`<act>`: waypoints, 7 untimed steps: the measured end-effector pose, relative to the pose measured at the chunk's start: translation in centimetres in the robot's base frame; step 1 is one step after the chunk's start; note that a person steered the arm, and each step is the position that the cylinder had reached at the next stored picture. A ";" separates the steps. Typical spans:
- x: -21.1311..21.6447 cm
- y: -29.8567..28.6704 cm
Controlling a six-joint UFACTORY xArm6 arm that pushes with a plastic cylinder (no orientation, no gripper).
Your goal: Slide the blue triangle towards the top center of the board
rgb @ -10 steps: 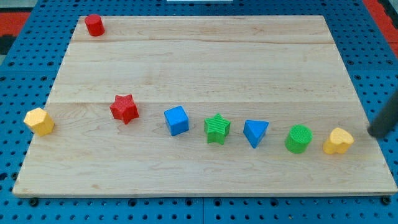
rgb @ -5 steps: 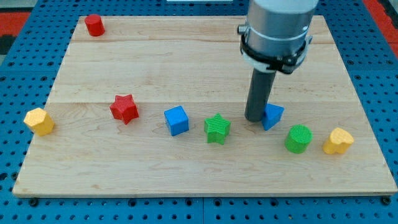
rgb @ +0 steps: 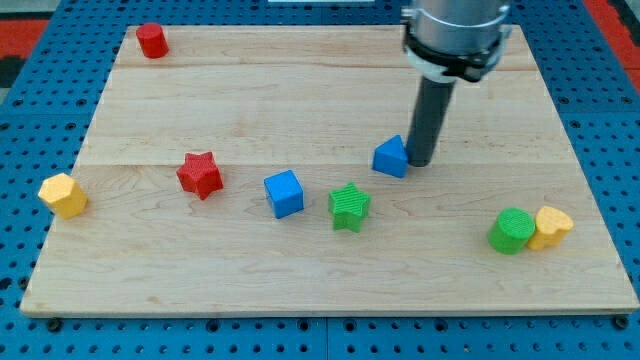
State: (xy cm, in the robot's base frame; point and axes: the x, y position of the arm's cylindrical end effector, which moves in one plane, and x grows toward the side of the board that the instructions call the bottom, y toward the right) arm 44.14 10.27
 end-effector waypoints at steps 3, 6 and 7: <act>-5.3 -7.0; 0.7 -6.3; -3.8 -10.3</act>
State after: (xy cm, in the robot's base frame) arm 40.30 -0.07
